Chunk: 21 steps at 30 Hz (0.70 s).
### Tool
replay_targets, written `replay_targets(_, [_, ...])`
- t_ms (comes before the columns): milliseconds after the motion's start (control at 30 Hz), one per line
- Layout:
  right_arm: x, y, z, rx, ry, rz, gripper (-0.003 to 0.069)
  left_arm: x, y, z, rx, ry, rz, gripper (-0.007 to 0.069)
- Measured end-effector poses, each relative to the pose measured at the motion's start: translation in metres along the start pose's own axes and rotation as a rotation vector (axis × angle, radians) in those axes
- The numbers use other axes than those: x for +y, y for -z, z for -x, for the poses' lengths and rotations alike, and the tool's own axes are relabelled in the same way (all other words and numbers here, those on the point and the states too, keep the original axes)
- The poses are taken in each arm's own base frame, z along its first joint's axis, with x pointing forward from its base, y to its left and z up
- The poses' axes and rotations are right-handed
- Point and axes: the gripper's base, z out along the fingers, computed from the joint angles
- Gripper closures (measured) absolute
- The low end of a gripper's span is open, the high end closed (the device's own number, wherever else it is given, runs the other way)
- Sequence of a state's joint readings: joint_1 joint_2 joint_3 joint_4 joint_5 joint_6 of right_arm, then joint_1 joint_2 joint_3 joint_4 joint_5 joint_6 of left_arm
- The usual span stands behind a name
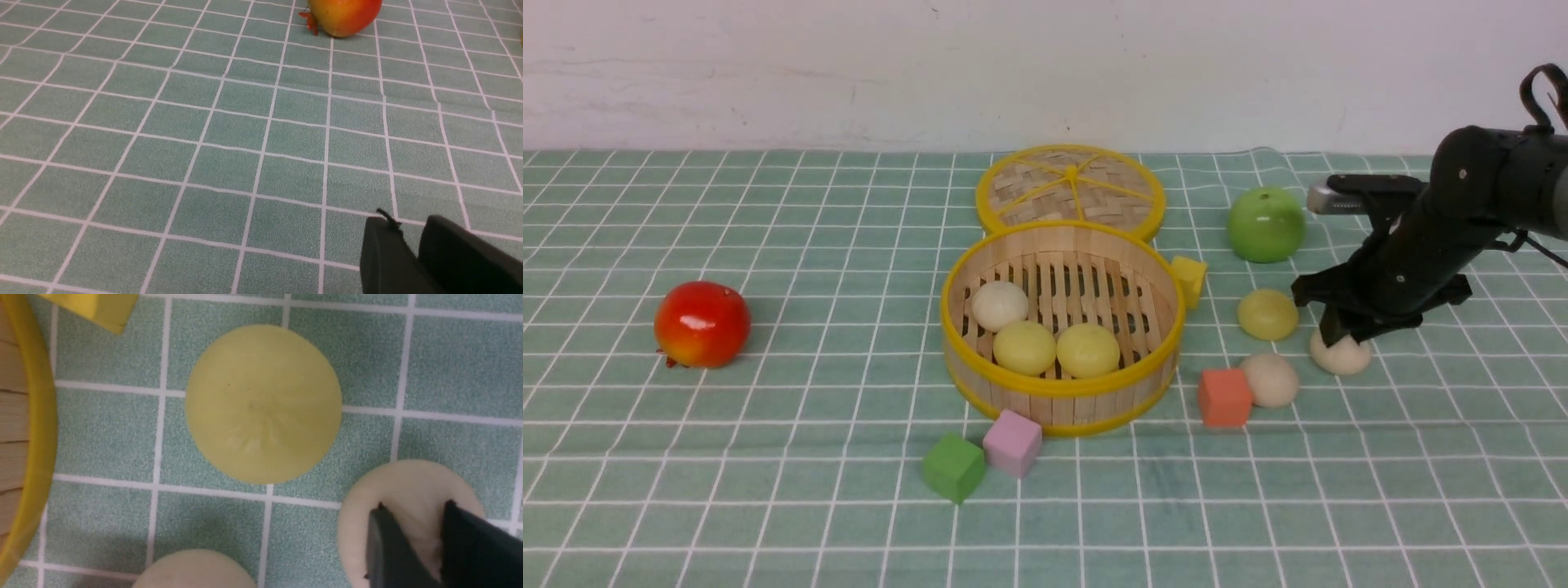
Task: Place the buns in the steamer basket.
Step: Use the right arm to grab a steamed stuffed bun, then use the right arm to put the steamed stuffed bun into the steamer
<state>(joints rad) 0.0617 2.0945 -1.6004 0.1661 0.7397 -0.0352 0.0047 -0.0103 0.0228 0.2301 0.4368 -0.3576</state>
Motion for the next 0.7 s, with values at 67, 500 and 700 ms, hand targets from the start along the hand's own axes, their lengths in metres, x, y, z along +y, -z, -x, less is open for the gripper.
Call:
replay_targets(67, [0.000,0.000,0.000,0.005,0.000,0.000,0.0578,0.000,0.000,0.000,0.000,0.000,0.000,0.0494])
replay_targets(500, [0.035,0.077,0.011,-0.128,0.049,0.074,0.0649,0.000,0.000,0.000,0.000,0.000,0.000,0.0481])
replay_targets(700, [0.108,0.095,0.008,-0.198,0.194,0.227,0.0649,0.000,0.000,0.000,0.000,0.000,0.000,0.0477])
